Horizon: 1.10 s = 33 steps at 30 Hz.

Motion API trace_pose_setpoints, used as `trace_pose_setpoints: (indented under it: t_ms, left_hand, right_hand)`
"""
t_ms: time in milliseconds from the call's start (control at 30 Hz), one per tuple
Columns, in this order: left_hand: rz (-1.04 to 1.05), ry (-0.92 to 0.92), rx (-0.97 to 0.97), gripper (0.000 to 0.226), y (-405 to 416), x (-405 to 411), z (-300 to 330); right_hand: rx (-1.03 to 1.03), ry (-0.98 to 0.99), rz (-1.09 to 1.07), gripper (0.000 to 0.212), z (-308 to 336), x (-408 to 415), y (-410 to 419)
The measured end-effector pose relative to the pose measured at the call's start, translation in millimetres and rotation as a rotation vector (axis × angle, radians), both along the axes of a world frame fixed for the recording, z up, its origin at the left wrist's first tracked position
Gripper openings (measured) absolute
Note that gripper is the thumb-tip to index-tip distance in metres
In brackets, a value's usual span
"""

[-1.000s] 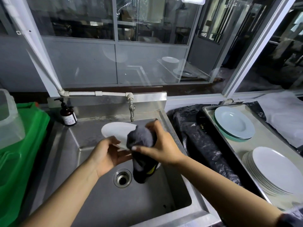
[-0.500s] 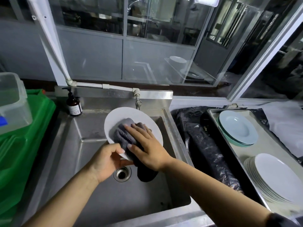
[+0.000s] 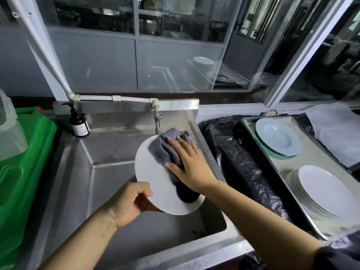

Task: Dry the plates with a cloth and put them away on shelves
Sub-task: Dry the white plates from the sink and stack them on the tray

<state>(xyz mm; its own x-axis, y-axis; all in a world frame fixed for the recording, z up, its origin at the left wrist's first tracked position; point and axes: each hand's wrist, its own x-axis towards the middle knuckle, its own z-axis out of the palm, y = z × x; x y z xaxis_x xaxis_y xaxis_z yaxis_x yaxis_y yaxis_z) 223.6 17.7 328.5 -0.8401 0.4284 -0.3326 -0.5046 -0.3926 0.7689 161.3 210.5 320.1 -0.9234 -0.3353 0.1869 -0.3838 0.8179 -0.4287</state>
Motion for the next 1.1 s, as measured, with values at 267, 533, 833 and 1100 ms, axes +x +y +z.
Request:
trace_pose_setpoints:
  t_ms: [267,533,833,1100]
  left_hand:
    - [-0.164,-0.140,-0.059,0.064,30,6,-35]
    - [-0.200,-0.275,-0.160,0.071,53,6,-64]
    - [-0.163,-0.376,-0.177,0.061,72,16,-77]
    - [-0.138,-0.387,-0.187,0.039,102,10,-68]
  right_hand:
    - [-0.064,-0.019,-0.260,0.062,-63,49,94]
    - [0.192,-0.264,-0.469,0.064,-133,113,157]
    - [0.323,-0.604,-0.471,0.062,-184,141,171]
    - [0.157,-0.600,-0.439,0.095,-159,140,181]
